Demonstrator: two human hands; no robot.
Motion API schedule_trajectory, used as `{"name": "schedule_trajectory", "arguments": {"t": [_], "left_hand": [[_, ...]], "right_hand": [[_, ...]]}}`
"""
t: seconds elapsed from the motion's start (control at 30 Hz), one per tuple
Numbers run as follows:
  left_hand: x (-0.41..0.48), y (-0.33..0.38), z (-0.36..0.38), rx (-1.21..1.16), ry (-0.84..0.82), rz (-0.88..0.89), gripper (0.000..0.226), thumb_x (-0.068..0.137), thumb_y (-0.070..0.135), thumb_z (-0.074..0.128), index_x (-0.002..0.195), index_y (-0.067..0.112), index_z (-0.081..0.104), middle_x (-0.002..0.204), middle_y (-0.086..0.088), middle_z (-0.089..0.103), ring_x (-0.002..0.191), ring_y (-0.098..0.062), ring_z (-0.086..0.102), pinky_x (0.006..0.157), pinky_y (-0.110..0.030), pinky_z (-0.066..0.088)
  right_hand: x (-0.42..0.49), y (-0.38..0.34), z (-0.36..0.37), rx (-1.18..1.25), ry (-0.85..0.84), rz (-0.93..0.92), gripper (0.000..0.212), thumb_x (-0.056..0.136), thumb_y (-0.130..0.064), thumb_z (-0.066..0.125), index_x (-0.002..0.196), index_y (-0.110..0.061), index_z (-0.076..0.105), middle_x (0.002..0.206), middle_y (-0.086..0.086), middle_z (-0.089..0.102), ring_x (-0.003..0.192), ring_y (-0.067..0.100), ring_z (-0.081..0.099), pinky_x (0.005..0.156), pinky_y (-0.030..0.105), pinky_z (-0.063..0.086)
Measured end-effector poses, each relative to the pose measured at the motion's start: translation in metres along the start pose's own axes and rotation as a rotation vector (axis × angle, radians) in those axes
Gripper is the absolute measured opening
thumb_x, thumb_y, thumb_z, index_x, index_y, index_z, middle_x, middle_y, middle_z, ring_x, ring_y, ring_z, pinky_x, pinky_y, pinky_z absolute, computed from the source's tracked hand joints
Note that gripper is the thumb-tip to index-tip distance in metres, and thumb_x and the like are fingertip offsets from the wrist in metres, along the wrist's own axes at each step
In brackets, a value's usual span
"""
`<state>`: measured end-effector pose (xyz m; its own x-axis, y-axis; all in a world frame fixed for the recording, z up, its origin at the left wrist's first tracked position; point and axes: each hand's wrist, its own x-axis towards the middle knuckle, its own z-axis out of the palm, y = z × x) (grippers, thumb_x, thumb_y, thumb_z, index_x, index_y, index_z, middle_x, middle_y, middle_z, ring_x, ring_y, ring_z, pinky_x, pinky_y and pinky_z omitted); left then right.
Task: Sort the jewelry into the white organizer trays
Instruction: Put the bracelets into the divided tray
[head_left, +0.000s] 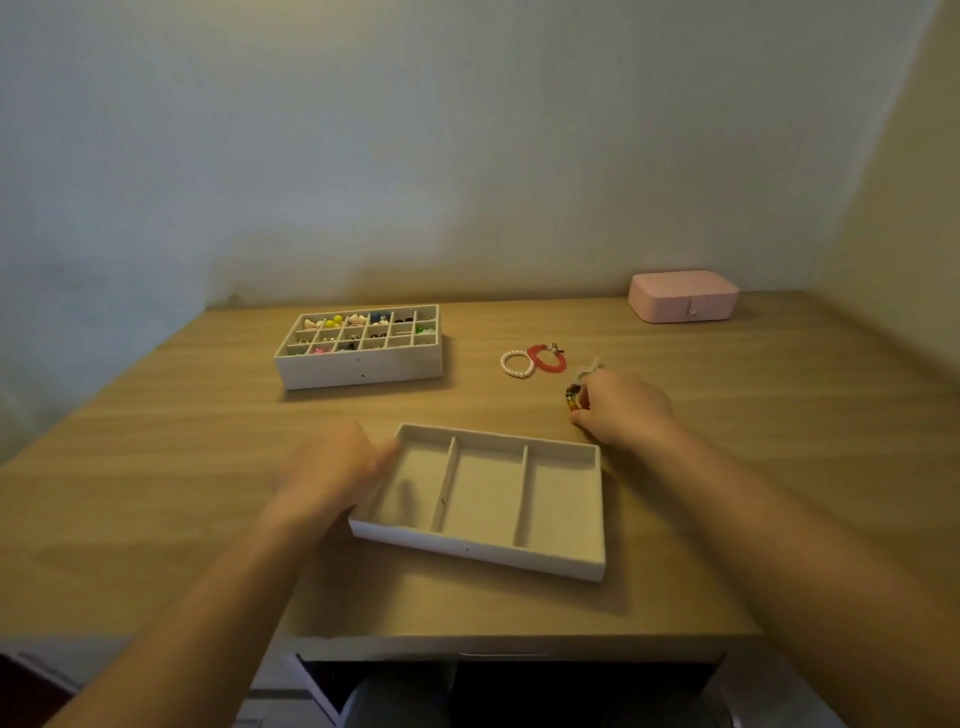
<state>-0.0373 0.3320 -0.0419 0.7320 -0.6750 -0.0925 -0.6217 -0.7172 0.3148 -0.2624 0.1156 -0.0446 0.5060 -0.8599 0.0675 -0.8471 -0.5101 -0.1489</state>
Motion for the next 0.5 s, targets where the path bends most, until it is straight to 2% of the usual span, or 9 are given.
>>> {"name": "schedule_trajectory", "arguments": {"t": [0.07,0.17,0.3,0.37,0.5], "left_hand": [[0.006,0.009,0.003,-0.036,-0.009,0.078,0.037,0.090,0.059,0.055,0.094,0.023,0.063,0.091,0.001,0.067,0.084,-0.020,0.061,0.079,-0.037,0.054],[0.017,0.019,0.012,-0.051,-0.017,0.191,0.030,0.095,0.050,0.055,0.117,0.030,0.059,0.109,0.001,0.066,0.095,-0.020,0.061,0.082,-0.037,0.054],[0.029,0.028,0.018,-0.050,0.052,0.276,0.025,0.101,0.044,0.048,0.115,0.030,0.062,0.106,-0.002,0.069,0.094,-0.024,0.062,0.084,-0.040,0.056],[0.033,0.035,0.021,-0.048,0.057,0.289,0.021,0.100,0.041,0.049,0.111,0.028,0.062,0.102,-0.002,0.068,0.093,-0.024,0.061,0.085,-0.040,0.055],[0.045,0.050,0.024,-0.098,-0.020,0.253,0.027,0.096,0.046,0.048,0.111,0.027,0.062,0.104,0.000,0.066,0.096,-0.022,0.060,0.088,-0.041,0.054]], "right_hand": [[0.004,-0.004,0.003,-0.021,0.014,-0.004,0.022,0.094,-0.033,0.066,0.113,-0.022,0.070,0.114,0.005,0.071,0.106,0.029,0.066,0.082,0.039,0.055],[0.015,-0.009,0.002,0.028,-0.041,-0.015,0.021,0.096,-0.028,0.062,0.113,-0.019,0.070,0.116,0.008,0.070,0.108,0.031,0.065,0.087,0.041,0.055],[0.027,-0.012,-0.015,0.430,-0.100,0.039,0.011,0.101,-0.023,0.057,0.101,-0.020,0.067,0.107,0.005,0.070,0.101,0.024,0.065,0.091,0.039,0.053],[0.032,-0.015,-0.023,0.655,-0.133,0.058,0.014,0.104,-0.017,0.054,0.109,-0.013,0.066,0.102,0.008,0.071,0.094,0.021,0.068,0.093,0.042,0.054],[0.034,-0.033,-0.039,1.013,-0.175,0.004,0.019,0.106,-0.012,0.050,0.117,-0.005,0.064,0.093,0.012,0.068,0.079,0.015,0.066,0.079,0.033,0.057]]}}
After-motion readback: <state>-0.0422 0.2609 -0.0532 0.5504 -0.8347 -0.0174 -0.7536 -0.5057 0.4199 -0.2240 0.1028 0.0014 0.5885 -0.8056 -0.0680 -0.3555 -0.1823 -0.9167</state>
